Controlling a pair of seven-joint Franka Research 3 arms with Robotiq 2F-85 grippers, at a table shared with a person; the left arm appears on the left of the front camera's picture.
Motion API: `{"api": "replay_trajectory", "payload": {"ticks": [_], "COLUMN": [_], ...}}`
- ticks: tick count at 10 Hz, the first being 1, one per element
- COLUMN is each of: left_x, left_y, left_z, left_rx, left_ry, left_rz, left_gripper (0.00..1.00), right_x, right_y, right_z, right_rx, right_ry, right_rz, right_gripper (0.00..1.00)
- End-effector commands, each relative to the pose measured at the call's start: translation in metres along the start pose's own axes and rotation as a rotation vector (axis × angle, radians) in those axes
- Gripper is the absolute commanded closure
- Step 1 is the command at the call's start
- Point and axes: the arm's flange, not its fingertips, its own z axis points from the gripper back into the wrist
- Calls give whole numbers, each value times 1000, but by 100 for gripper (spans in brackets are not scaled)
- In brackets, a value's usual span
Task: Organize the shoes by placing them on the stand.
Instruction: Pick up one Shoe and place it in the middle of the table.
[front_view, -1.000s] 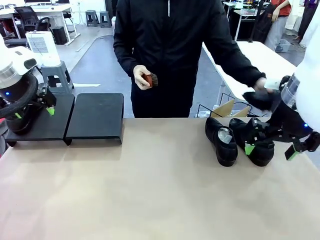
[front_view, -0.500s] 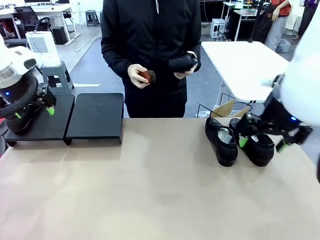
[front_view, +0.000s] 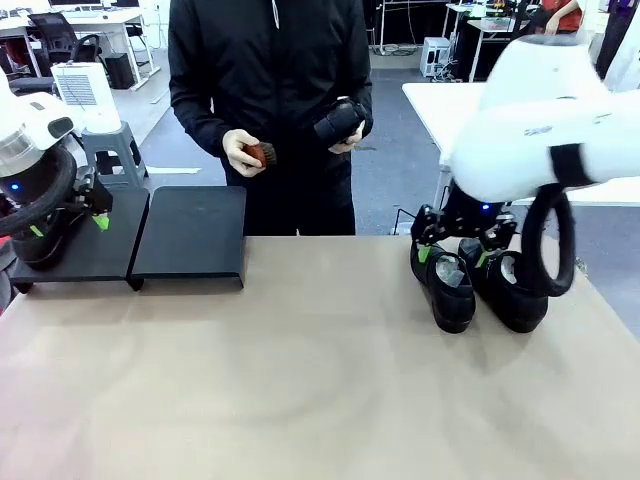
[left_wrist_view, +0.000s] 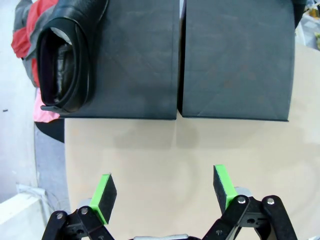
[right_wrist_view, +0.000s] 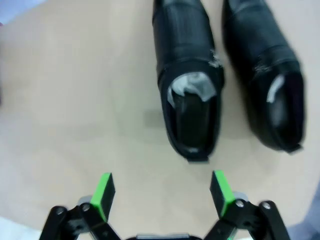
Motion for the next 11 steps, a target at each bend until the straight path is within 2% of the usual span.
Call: {"api": "replay_trajectory", "payload": {"ticks": [1,2,3,4,6,7,8,11], "left_x": [0,0,0,0,0,0,0,0], "left_y": [2,2,2,2,2,2,2,2], "left_z": [1,1,1,1,1,1,1,1], "left_rx": [15,15,15,15,15,15,15,15], "left_ry": [-9,-9,-9,-9,-9,-9,-9,-9], "left_rz": [-8,-8,-8,-8,-8,-8,-8,-8], "left_gripper": [0,0,0,0,0,0,0,0], "right_x": [19,25,32,16,23,19,24,40], "right_y": [18,22,23,14,16,16,19,25], "right_z": [-14,-27,-35,-29,-40,-43,-53,-74], "right_rx": [-58,-66,-94,-37,-56,-104,-113,-102], "right_ry": [5,9,-30,31,26,-23,-30,-28], "right_rz": [13,3,-90,30,-2,60,122,157], "right_gripper": [0,0,0,0,0,0,0,0]}}
